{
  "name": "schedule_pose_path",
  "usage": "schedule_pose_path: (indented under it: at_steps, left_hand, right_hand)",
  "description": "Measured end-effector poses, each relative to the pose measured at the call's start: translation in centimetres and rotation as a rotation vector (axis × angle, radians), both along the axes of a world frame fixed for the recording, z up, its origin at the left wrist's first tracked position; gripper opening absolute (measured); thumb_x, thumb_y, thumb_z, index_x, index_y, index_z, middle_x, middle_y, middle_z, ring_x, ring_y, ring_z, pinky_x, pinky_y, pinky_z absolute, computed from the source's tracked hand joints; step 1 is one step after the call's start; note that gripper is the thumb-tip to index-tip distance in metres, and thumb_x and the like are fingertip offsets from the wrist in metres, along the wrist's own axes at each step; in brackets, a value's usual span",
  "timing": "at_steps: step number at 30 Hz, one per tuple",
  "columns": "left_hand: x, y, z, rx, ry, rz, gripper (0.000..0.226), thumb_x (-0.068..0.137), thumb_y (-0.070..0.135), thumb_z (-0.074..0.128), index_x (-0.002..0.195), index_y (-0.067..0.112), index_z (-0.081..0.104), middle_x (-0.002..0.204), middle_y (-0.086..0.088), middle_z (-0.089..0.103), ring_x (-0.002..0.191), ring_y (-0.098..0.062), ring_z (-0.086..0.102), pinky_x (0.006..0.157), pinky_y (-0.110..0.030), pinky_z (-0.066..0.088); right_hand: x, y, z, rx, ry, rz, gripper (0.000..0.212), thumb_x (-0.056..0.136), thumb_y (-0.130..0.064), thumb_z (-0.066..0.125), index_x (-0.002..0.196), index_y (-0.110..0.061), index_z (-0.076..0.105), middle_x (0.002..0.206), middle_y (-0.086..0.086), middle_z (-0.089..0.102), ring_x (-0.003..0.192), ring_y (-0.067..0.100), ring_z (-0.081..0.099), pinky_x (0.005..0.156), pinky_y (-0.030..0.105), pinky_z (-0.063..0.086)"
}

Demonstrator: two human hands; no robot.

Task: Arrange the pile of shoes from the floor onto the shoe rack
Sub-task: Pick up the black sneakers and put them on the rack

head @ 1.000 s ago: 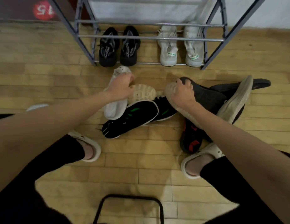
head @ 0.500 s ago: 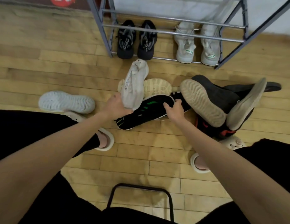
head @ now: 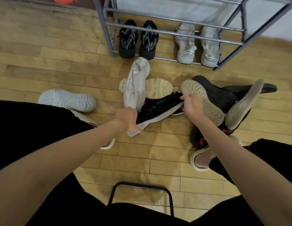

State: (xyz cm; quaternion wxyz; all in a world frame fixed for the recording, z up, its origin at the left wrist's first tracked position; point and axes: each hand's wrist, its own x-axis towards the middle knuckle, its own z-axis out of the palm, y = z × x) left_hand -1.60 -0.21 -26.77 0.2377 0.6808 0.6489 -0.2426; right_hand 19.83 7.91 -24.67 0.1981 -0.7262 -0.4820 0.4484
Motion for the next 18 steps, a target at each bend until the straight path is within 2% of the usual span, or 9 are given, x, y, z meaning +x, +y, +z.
schedule_pose_path:
  at_steps: [2, 4, 7, 9, 10, 12, 15, 17, 18]
  left_hand:
    - [0.4, -0.2, -0.2, 0.061, -0.072, -0.037, 0.081, 0.062, 0.081, 0.06, 0.108, 0.015, 0.048, 0.094, 0.0, 0.052, 0.08, -0.019, 0.055, 0.063, -0.032, 0.047]
    - [0.7, -0.2, -0.5, 0.034, -0.263, 0.029, 0.074, 0.062, 0.07, 0.066, 0.109, 0.014, 0.051, 0.096, 0.002, 0.059, 0.084, -0.019, 0.06, 0.066, -0.034, 0.053]
    - [0.4, 0.1, -0.7, -0.089, -0.58, 0.341, 0.065, 0.057, 0.049, 0.074, 0.11, 0.016, 0.059, 0.098, -0.001, 0.067, 0.089, -0.019, 0.064, 0.077, -0.039, 0.059]
    - [-0.4, 0.3, -0.7, -0.086, -0.725, 0.547, 0.053, 0.058, 0.04, 0.072, 0.103, 0.013, 0.064, 0.094, -0.005, 0.07, 0.084, -0.019, 0.066, 0.071, -0.036, 0.057]
    - [-1.0, 0.4, -0.8, -0.072, -0.789, 0.646, 0.048, 0.058, 0.038, 0.069, 0.098, 0.012, 0.066, 0.09, -0.005, 0.071, 0.082, -0.019, 0.067, 0.067, -0.033, 0.055]
    - [-2.3, 0.2, -0.9, -0.06, -0.87, 0.759, 0.047, 0.056, 0.036, 0.063, 0.093, 0.008, 0.068, 0.086, -0.007, 0.071, 0.08, -0.021, 0.067, 0.065, -0.029, 0.05]
    - [-3.6, -0.5, -1.2, -0.067, -0.961, 0.86, 0.042, 0.054, 0.032, 0.061, 0.083, 0.001, 0.064, 0.075, -0.006, 0.067, 0.073, -0.021, 0.063, 0.062, -0.025, 0.048]
    - [-4.3, -1.0, -1.2, -0.045, -1.025, 0.944, 0.025, 0.06, 0.024, 0.061, 0.078, 0.007, 0.062, 0.07, 0.001, 0.065, 0.068, -0.014, 0.062, 0.054, -0.016, 0.047]
    - [-4.7, -1.2, -1.2, -0.038, -1.05, 0.979, 0.018, 0.065, 0.02, 0.061, 0.079, 0.008, 0.062, 0.073, 0.0, 0.065, 0.069, -0.012, 0.063, 0.054, -0.016, 0.048]
  right_hand:
    - [0.3, 0.6, 1.0, 0.035, 0.028, -0.087, 0.033, 0.086, -0.01, 0.054, 0.054, -0.014, 0.044, 0.055, 0.002, 0.044, 0.056, 0.018, 0.046, 0.058, 0.037, 0.04]
    - [0.6, 1.3, 1.9, 0.039, 0.05, -0.172, 0.029, 0.083, -0.011, 0.056, 0.055, -0.015, 0.047, 0.056, 0.002, 0.047, 0.055, 0.017, 0.048, 0.057, 0.034, 0.04]
    - [0.9, 1.4, 2.7, -0.038, 0.133, -0.189, 0.027, 0.087, -0.025, 0.061, 0.063, -0.013, 0.056, 0.052, 0.002, 0.054, 0.047, 0.016, 0.054, 0.044, 0.024, 0.043]
    - [0.8, 1.5, 2.7, -0.116, 0.23, -0.157, 0.036, 0.093, -0.037, 0.054, 0.07, -0.011, 0.062, 0.05, -0.001, 0.06, 0.043, 0.011, 0.059, 0.039, 0.018, 0.045]
    - [0.6, 1.6, 2.5, -0.144, 0.264, -0.143, 0.04, 0.097, -0.037, 0.047, 0.074, -0.01, 0.064, 0.053, -0.001, 0.061, 0.046, 0.01, 0.061, 0.04, 0.018, 0.047]
    - [-0.1, 1.8, 1.4, -0.171, 0.215, -0.074, 0.034, 0.1, -0.027, 0.041, 0.086, -0.006, 0.064, 0.062, 0.002, 0.062, 0.055, 0.013, 0.062, 0.046, 0.021, 0.05]
    - [-1.4, 1.2, -1.9, -0.273, 0.051, -0.024, 0.018, 0.095, -0.011, 0.046, 0.106, -0.001, 0.057, 0.081, 0.012, 0.062, 0.071, 0.022, 0.062, 0.063, 0.031, 0.055]
    - [-2.5, 0.4, -4.8, -0.373, -0.027, -0.071, 0.031, 0.092, -0.012, 0.053, 0.119, 0.001, 0.05, 0.111, 0.019, 0.06, 0.099, 0.03, 0.061, 0.085, 0.041, 0.056]
    - [-3.2, 0.0, -6.0, -0.412, -0.054, -0.113, 0.045, 0.09, -0.015, 0.058, 0.129, 0.001, 0.042, 0.128, 0.021, 0.051, 0.112, 0.033, 0.055, 0.094, 0.043, 0.052]
